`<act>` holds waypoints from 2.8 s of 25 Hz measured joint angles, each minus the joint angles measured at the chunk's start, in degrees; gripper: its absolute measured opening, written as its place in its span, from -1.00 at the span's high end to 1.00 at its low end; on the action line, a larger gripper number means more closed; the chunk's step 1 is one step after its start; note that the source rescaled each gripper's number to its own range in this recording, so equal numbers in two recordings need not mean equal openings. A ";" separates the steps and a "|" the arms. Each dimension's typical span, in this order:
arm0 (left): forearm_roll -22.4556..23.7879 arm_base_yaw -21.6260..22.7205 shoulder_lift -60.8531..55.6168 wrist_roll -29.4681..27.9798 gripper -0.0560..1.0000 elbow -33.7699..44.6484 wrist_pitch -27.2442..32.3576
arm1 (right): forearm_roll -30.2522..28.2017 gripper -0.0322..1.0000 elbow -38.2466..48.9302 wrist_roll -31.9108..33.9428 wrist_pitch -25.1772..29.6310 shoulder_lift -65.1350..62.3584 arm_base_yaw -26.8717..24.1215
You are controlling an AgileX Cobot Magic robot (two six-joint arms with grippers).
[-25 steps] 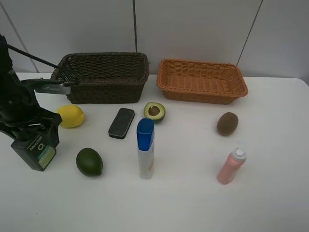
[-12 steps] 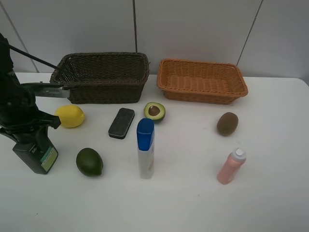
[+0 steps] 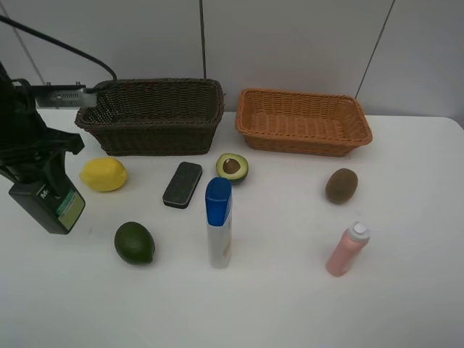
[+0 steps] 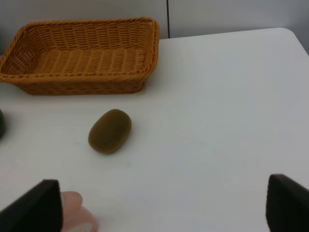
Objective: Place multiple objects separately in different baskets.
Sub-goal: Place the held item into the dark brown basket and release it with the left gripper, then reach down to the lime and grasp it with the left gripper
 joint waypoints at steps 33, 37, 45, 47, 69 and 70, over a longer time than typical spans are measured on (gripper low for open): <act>13.91 -0.02 28.05 -12.20 -0.60 -42.25 -18.62 | 0.00 -1.00 0.00 0.00 0.00 0.00 0.00; 12.14 -0.07 27.45 -14.05 -0.72 -42.93 -14.85 | 0.00 -1.00 0.00 0.00 0.00 0.00 0.00; 6.35 -0.07 25.92 -14.14 -0.72 -54.53 5.82 | 0.00 -1.00 0.00 0.00 0.00 0.00 0.00; 4.15 -0.07 25.34 -13.28 -0.72 -54.97 6.92 | 0.00 -1.00 0.00 0.00 0.00 0.00 0.00; -0.24 -20.10 17.24 -13.55 -0.72 -20.36 7.03 | 0.00 -1.00 0.00 0.00 0.00 0.00 0.00; -0.47 -20.10 16.93 -13.95 -0.72 -17.95 7.03 | 0.00 -1.00 0.00 0.00 0.00 0.00 0.00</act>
